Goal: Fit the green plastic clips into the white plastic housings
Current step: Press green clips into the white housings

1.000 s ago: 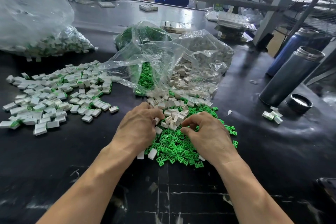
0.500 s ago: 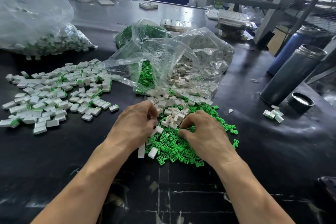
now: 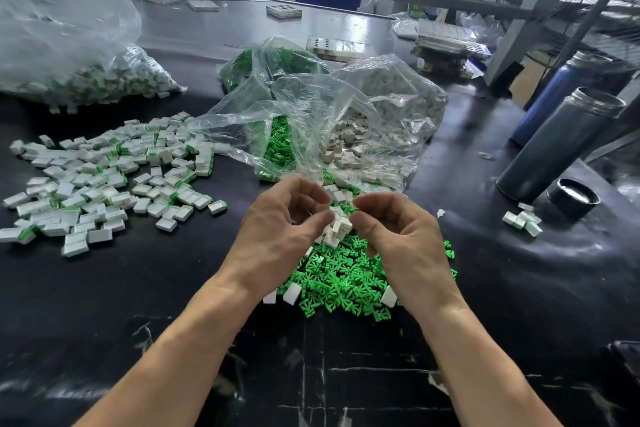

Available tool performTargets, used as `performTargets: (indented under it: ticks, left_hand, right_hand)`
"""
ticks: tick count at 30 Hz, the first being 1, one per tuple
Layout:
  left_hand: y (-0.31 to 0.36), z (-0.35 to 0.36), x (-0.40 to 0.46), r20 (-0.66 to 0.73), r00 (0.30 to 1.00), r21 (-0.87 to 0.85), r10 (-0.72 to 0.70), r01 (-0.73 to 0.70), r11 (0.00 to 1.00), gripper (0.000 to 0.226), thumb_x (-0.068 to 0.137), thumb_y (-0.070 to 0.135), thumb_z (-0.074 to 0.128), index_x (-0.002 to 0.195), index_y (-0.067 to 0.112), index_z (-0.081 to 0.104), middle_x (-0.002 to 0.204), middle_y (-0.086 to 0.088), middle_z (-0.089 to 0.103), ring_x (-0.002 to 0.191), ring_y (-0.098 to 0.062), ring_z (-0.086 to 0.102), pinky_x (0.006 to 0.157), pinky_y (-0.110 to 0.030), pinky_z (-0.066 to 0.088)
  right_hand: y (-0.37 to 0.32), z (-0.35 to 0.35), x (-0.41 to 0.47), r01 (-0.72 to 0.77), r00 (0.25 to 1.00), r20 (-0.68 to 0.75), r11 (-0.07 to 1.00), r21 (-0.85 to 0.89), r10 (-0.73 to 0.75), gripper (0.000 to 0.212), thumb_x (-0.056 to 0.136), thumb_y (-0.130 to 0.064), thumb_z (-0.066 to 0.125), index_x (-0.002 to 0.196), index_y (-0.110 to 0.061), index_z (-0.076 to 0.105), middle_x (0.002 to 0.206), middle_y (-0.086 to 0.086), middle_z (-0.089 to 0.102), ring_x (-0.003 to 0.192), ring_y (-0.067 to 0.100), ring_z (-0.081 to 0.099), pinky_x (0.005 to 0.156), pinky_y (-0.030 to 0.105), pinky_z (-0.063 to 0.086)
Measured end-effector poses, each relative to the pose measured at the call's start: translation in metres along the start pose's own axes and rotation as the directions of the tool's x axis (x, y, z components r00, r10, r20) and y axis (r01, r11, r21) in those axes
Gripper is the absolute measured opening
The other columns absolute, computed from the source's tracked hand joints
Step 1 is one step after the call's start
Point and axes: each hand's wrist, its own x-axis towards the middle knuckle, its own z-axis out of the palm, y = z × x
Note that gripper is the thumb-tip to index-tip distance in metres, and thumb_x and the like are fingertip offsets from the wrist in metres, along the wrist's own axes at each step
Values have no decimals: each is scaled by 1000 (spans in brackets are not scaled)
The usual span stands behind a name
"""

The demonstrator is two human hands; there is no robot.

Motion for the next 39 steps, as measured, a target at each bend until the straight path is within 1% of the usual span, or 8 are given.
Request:
performTargets:
  ticks: [5,8,12,14,16,20,27,39]
  left_hand:
    - [1,3,-2,29,1000,-165,10,-6,986,17,89,16,77,102,25,71,84,2,72,77,-12,66,69,-27,55]
    - [-1,3,-2,43,999,-226,2,8,974,20,90,12,76,106,23,74,86,-1,73,76,-7,65,68,-21,53]
    - [-3,5,0,68,998,-254,-7,24,967,28,88,4,76,111,20,74,89,-2,75,74,-6,66,65,-22,55]
    - [-4,5,1,73,997,-259,-10,28,966,28,90,6,75,113,20,75,93,-5,75,73,-6,66,65,-23,55]
    - [-5,6,1,84,996,-266,-19,41,963,25,93,11,72,116,20,75,89,-1,76,71,-6,64,65,-23,55]
    - [-5,5,3,162,987,-325,-21,73,943,24,101,12,60,121,17,73,87,-1,74,73,-14,62,65,-25,53]
    - [-5,6,1,237,971,-293,-7,78,953,27,105,10,51,119,17,73,88,-6,74,70,-13,57,61,-26,47]
    - [-7,4,0,270,963,-233,-12,78,969,26,106,12,51,112,21,74,88,-3,75,69,-12,55,62,-26,44]
  right_hand:
    - [0,1,0,36,999,2,998,55,-37,15,91,-7,77,97,-21,78,84,-2,75,66,5,62,59,20,50]
    - [-1,1,-2,65,998,-8,995,77,-65,14,92,-7,76,99,-19,78,84,-2,75,64,6,60,58,21,50]
    - [-2,2,-3,80,997,-5,993,90,-80,14,93,-7,75,101,-19,77,85,-1,75,65,6,61,60,22,51]
    - [-2,4,-3,82,997,-9,992,100,-82,15,92,-7,76,102,-18,76,86,1,76,66,7,62,59,23,51]
    - [-2,4,-3,85,996,-19,990,111,-84,16,92,-7,76,102,-18,75,87,1,75,67,9,63,59,23,52]
    - [-3,4,-5,119,992,-52,987,108,-114,16,92,-6,76,99,-20,75,84,-1,75,64,8,62,59,22,52]
    - [-7,7,-6,189,981,-47,981,34,-187,16,92,-3,75,98,-18,75,83,-6,75,68,5,65,66,20,52]
    - [-4,7,-6,165,986,-31,985,-45,-166,18,92,-9,76,98,-26,75,88,-8,76,76,7,70,66,18,53]
